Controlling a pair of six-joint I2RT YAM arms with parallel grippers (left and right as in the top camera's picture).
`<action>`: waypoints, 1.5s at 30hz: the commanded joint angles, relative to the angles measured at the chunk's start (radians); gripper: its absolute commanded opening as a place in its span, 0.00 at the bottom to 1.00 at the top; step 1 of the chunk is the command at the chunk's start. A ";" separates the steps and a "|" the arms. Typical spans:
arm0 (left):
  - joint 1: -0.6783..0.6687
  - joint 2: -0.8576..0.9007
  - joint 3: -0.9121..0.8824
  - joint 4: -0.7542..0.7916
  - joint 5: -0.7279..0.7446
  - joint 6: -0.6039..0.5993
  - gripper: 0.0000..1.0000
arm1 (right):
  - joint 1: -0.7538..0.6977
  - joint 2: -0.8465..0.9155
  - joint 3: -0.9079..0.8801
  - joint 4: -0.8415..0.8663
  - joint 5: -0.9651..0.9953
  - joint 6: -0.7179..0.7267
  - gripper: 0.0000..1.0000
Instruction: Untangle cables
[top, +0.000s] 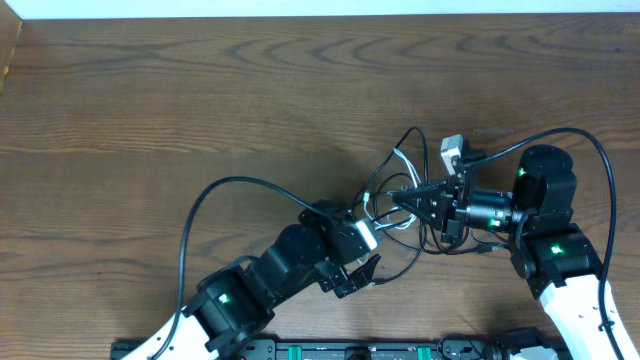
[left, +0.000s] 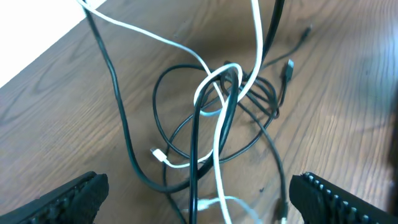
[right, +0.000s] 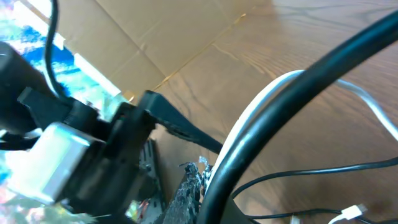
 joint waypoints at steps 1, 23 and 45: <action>0.001 0.027 0.012 0.012 0.013 0.095 0.98 | -0.006 -0.012 0.013 0.002 -0.068 0.000 0.01; 0.002 0.162 0.012 0.109 -0.082 0.126 0.08 | -0.003 -0.012 0.013 -0.006 -0.133 -0.004 0.01; 0.021 0.166 0.011 -0.116 -0.449 -0.063 0.08 | -0.048 -0.013 0.013 0.350 -0.215 0.248 0.01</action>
